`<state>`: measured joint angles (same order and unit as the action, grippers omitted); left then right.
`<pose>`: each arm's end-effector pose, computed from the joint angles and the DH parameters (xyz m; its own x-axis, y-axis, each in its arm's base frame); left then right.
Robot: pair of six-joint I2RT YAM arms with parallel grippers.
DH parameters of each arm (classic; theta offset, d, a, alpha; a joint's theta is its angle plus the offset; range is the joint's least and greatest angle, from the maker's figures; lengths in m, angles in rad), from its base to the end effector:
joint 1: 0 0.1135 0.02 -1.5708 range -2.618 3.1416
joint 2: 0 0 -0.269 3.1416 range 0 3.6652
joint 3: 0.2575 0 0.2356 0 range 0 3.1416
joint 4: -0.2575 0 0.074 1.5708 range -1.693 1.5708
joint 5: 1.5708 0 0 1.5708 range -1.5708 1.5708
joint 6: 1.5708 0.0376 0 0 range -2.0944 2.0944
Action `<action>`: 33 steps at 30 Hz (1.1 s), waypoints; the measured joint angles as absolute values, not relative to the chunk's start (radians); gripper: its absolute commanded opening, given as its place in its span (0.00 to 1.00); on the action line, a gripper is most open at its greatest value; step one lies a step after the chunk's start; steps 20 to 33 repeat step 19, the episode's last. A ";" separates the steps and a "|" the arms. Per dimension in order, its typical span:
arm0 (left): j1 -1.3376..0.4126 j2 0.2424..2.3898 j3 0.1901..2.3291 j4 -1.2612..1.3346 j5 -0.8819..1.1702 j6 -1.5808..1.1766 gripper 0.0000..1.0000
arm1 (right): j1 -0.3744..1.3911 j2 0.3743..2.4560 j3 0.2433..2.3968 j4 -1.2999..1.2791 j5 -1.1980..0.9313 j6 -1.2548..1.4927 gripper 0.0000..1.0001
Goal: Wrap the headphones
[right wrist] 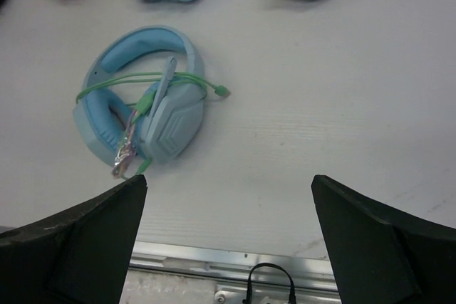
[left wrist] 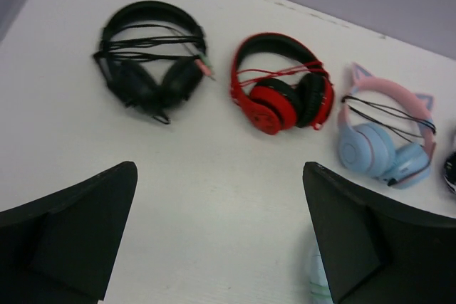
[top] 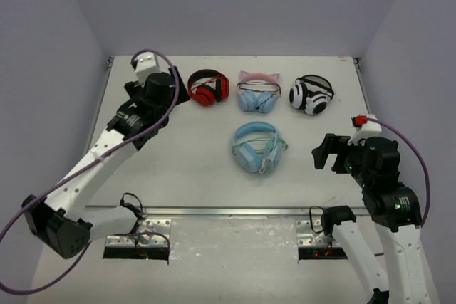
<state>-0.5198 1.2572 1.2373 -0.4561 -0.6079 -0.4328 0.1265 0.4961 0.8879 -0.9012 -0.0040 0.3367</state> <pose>0.2356 -0.1101 0.3768 -0.3472 -0.1979 -0.9166 -0.1966 0.9711 -0.1352 0.0680 0.0088 0.3296 -0.4994 0.2695 -0.8234 0.0375 0.9562 0.2903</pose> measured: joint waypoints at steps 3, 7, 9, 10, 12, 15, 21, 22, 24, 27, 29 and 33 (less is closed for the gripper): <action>-0.494 1.045 1.134 -0.566 -0.706 -0.485 1.00 | 0.126 0.480 0.898 -0.911 0.054 0.331 0.99; -0.497 0.768 0.996 -0.639 -0.752 -0.467 1.00 | 0.126 0.440 0.899 -0.921 0.101 0.316 0.99; -0.497 0.654 0.954 -0.654 -0.791 -0.450 1.00 | 0.126 0.427 0.898 -0.921 0.111 0.312 0.99; -0.497 0.617 0.941 -0.658 -0.809 -0.449 1.00 | 0.126 0.422 0.897 -0.921 0.114 0.310 0.99; -0.497 0.580 0.911 -0.662 -0.839 -0.450 1.00 | 0.126 0.413 0.890 -0.918 0.121 0.307 0.99; -0.497 0.580 0.853 -0.669 -0.850 -0.450 1.00 | 0.126 0.409 0.874 -0.918 0.125 0.304 0.99; -0.497 0.597 0.814 -0.695 -0.848 -0.450 1.00 | 0.126 0.409 0.859 -0.916 0.128 0.298 0.99; -0.497 0.597 0.814 -0.695 -0.848 -0.450 1.00 | 0.126 0.409 0.859 -0.916 0.128 0.298 0.99; -0.497 0.597 0.814 -0.695 -0.848 -0.450 1.00 | 0.126 0.409 0.859 -0.916 0.128 0.298 0.99; -0.497 0.597 0.814 -0.695 -0.848 -0.450 1.00 | 0.126 0.409 0.859 -0.916 0.128 0.298 0.99; -0.497 0.597 0.814 -0.695 -0.848 -0.450 1.00 | 0.126 0.409 0.859 -0.916 0.128 0.298 0.99; -0.497 0.597 0.814 -0.695 -0.848 -0.450 1.00 | 0.126 0.409 0.859 -0.916 0.128 0.298 0.99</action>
